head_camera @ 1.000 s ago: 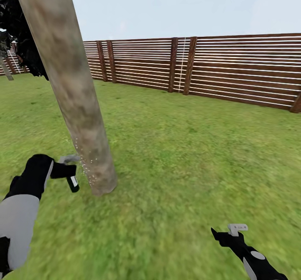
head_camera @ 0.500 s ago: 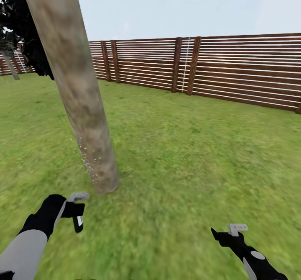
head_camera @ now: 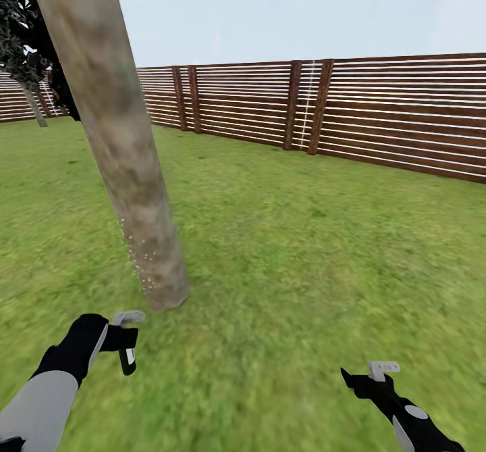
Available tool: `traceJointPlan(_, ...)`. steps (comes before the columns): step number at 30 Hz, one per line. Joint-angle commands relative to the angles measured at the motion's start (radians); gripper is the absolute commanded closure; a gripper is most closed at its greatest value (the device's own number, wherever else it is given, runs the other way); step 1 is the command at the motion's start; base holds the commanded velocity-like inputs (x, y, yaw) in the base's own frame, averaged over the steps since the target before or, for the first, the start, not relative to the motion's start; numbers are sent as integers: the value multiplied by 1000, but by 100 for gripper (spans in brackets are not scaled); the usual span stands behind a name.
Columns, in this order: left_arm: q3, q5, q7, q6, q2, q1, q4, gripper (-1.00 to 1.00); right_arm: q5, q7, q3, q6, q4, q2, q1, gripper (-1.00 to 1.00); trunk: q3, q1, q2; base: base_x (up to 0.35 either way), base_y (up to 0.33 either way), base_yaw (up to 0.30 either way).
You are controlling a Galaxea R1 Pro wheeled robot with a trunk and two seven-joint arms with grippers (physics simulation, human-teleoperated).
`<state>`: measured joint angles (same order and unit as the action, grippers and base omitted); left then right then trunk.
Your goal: In the garden, pick up the pesticide atomizer on the floor and spray pesticide onto both trees until each tree trunk is fully covered.
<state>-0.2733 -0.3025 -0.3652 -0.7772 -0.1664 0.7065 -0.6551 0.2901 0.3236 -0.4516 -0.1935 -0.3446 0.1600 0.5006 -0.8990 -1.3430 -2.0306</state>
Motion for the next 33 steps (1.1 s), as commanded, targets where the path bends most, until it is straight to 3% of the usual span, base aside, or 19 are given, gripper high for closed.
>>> traceJointPlan(1,-4,-10,-9,-4,1,1,0,100,9,6,-9,-4,1,0,1,-100,-1,0,0,185,-232,0)
traceJointPlan(17,-4,-13,-9,-4,1,1,3,100,9,6,-9,-4,1,0,1,-100,-1,0,0,217,-210,92)
traceJointPlan(22,-4,-14,-9,-4,1,1,5,100,9,6,-9,-4,1,0,1,-100,-1,0,0,31,-262,49)
traceJointPlan(33,-4,-14,-9,-4,-1,1,5,100,9,6,-9,-4,1,0,1,-100,-1,0,0,0,-271,261)
